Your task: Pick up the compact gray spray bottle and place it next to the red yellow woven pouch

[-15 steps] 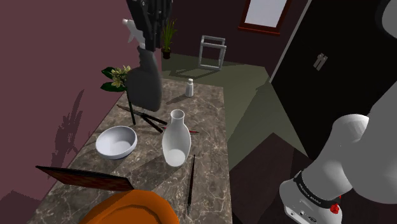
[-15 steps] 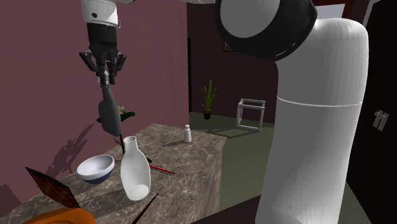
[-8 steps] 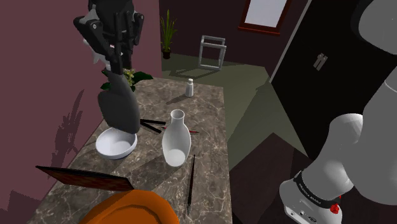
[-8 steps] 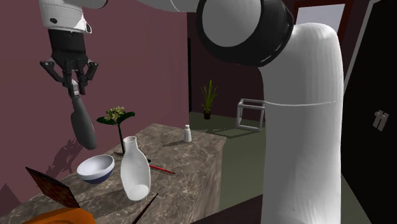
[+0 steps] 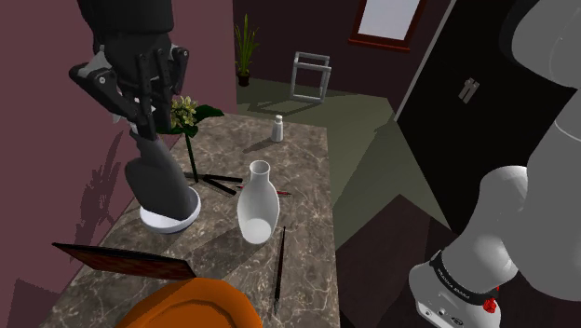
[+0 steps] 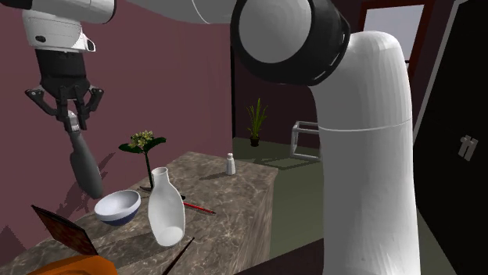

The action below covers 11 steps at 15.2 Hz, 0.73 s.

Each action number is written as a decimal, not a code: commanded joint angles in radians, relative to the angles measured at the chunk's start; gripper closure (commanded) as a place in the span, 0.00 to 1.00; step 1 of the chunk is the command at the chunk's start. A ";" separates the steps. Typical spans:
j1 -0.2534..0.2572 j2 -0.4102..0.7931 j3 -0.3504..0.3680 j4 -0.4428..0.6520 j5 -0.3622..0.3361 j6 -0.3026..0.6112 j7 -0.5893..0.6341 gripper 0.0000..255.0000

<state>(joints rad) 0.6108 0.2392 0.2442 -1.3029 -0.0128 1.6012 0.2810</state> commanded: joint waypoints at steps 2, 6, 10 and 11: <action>-0.002 -0.010 0.000 -0.055 0.003 0.046 -0.001 1.00; -0.006 -0.024 -0.001 -0.128 0.006 0.106 -0.005 1.00; -0.008 -0.033 -0.002 -0.194 0.009 0.163 -0.008 1.00; -0.009 -0.034 -0.002 -0.210 0.009 0.177 -0.008 1.00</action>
<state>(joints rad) 0.6022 0.2072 0.2420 -1.4971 -0.0041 1.7639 0.2730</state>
